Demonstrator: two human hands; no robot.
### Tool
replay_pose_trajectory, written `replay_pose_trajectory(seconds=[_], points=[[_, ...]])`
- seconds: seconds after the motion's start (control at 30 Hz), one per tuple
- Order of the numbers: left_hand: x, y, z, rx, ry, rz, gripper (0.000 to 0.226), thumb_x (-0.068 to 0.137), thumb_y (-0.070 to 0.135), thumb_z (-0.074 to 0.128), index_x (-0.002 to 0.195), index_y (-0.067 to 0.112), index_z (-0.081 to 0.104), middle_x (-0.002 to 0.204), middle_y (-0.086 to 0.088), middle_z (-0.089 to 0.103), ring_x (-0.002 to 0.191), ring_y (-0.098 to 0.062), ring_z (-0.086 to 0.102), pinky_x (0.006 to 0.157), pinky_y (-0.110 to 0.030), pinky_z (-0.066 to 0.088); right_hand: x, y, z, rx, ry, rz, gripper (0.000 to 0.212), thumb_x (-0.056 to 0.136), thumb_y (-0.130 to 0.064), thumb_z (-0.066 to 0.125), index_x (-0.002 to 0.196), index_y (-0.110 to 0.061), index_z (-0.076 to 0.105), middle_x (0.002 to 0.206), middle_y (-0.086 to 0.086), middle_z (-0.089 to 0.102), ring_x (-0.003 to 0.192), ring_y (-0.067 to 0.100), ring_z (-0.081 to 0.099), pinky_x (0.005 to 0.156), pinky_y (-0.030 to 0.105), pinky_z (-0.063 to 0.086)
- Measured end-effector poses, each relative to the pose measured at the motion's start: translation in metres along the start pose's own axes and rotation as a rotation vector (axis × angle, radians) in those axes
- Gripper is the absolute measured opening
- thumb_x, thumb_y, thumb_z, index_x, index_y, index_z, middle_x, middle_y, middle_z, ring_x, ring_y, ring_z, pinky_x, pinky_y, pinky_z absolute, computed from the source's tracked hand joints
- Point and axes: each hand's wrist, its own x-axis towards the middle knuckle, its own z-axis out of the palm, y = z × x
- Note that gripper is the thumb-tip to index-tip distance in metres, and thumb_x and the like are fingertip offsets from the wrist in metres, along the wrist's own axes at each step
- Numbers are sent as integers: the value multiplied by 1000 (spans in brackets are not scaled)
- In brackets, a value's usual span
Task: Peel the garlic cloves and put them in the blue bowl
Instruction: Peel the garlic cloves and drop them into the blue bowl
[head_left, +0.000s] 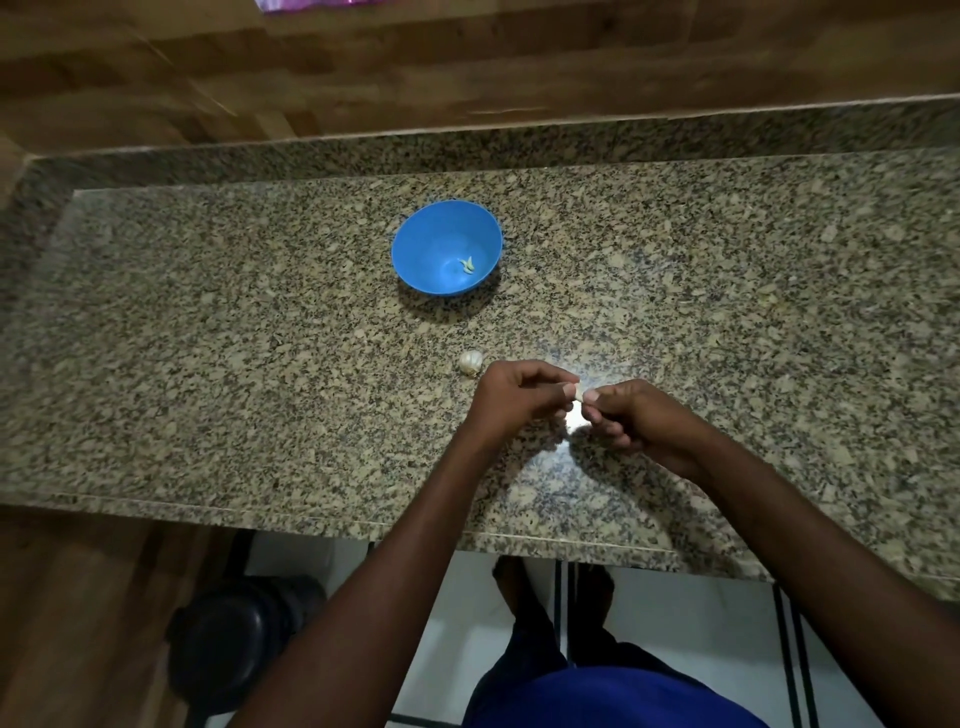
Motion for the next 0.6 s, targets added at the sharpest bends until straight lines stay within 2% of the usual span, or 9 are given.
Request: replay_pose_trajectory(seconds=[0.13, 0.23, 0.33, 0.4, 0.53, 0.6], points=[[-1, 2, 2, -127, -52, -64, 15, 88, 0, 73, 102, -4, 73, 86, -17, 74, 73, -19, 72, 71, -26, 60, 0, 0, -1, 158, -62, 23, 32, 99, -18, 49, 68, -12, 52, 50, -2, 32, 41, 8, 23, 40, 21, 14], [-1, 4, 4, -243, -75, -55, 11, 88, -4, 70, 98, -2, 73, 86, -12, 73, 76, -18, 70, 72, -24, 58, 1, 3, 1, 521, -253, 63, 27, 93, -18, 49, 66, -14, 52, 48, -7, 32, 43, 6, 15, 34, 16, 23], [-1, 6, 6, -331, -89, -48, 11, 90, -6, 66, 94, 2, 73, 83, -9, 72, 75, -18, 68, 74, -25, 58, 2, 9, 4, 791, -445, 69, 23, 93, -16, 62, 71, -13, 55, 50, -7, 39, 45, 5, 24, 37, 17, 30], [-2, 5, 8, -366, -91, -49, 14, 91, -6, 64, 92, 5, 73, 80, -5, 72, 71, -14, 67, 74, -24, 58, 2, 14, 7, 889, -512, 58, 23, 95, -15, 62, 74, -12, 55, 52, -6, 43, 47, 6, 28, 40, 19, 30], [-3, 2, 8, -377, -74, -61, 15, 92, -5, 63, 93, 6, 73, 79, -4, 70, 69, -11, 66, 73, -22, 57, 4, 17, 14, 982, -502, 78, 26, 102, -16, 49, 76, -13, 53, 53, -6, 40, 49, 7, 24, 42, 19, 29], [-3, 1, 4, -342, -56, -73, 10, 91, -3, 65, 97, 1, 72, 78, -6, 70, 69, -13, 66, 71, -22, 57, -1, 9, 18, 826, -357, 118, 31, 100, -19, 45, 71, -14, 52, 50, -6, 38, 46, 7, 21, 38, 18, 27]])
